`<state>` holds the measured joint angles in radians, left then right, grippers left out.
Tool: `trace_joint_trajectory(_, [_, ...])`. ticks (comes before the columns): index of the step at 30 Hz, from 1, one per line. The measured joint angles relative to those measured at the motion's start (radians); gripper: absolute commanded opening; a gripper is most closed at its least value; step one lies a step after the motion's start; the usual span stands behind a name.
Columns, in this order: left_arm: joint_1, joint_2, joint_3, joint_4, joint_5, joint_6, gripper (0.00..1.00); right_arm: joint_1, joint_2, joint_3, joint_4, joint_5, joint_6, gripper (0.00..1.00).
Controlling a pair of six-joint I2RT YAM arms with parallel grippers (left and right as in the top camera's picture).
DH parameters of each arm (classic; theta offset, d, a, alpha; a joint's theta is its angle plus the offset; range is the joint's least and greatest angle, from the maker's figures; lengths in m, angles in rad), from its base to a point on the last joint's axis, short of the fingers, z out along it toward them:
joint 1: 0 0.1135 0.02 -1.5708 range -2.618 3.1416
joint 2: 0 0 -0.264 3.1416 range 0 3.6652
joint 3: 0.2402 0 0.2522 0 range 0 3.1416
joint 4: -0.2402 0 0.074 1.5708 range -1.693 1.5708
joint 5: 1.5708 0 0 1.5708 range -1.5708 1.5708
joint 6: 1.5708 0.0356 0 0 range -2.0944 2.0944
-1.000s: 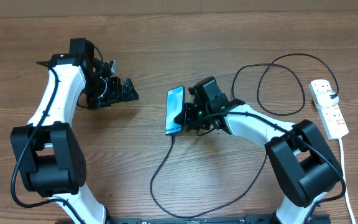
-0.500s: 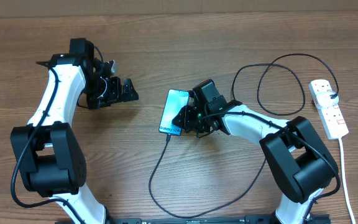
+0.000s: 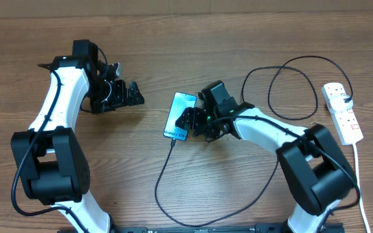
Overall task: Plug charger to phone and switch on socket
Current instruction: 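Open the right gripper and release the phone on the table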
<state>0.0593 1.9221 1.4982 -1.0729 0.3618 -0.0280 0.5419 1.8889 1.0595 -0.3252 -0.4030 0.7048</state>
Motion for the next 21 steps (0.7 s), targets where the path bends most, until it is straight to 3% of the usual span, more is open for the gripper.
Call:
trace_joint_trajectory(1, [0.000,0.000,0.000,0.000,0.000,0.000,1.00,-0.006,-0.020,0.000,-0.037,0.042,0.009,1.00])
trace_joint_trajectory(9, [0.000,0.000,0.000,0.000,0.000,0.000,1.00,-0.052,-0.087,-0.016,-0.130,0.260,0.024,1.00])
trace_joint_trajectory(21, [0.000,0.000,0.000,0.000,0.000,0.000,1.00,-0.116,-0.095,-0.016,-0.139,0.289,0.025,1.00])
